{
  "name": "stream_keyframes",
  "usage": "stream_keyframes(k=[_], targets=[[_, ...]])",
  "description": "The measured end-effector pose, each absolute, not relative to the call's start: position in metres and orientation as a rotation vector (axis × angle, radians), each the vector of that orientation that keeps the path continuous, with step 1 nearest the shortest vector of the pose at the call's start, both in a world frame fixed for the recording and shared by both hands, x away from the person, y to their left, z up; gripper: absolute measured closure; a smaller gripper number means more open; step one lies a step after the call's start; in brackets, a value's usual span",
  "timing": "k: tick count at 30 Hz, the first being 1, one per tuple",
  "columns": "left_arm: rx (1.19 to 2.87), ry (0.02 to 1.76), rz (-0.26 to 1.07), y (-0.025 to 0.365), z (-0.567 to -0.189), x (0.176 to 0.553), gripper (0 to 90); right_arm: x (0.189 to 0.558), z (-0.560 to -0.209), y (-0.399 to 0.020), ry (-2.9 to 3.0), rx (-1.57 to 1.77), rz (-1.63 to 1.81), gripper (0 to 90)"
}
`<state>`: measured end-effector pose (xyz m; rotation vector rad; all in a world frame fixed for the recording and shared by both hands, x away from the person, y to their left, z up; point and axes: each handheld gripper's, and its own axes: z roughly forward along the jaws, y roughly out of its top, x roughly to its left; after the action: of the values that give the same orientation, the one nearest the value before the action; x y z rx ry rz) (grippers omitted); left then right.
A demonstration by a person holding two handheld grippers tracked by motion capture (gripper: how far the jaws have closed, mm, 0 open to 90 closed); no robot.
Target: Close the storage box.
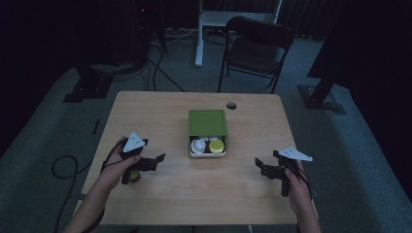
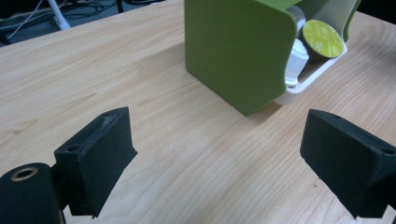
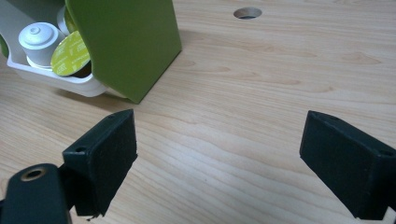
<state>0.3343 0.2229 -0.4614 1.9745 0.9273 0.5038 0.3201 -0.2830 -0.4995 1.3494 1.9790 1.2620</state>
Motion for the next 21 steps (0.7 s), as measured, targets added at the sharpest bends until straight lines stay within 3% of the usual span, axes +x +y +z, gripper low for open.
stream_keyframes(k=[21], targets=[[1.957,1.039,0.514,0.273,-0.479,0.302,9.7,0.290,-0.522,-0.314,1.922,1.455,1.196,10.7]])
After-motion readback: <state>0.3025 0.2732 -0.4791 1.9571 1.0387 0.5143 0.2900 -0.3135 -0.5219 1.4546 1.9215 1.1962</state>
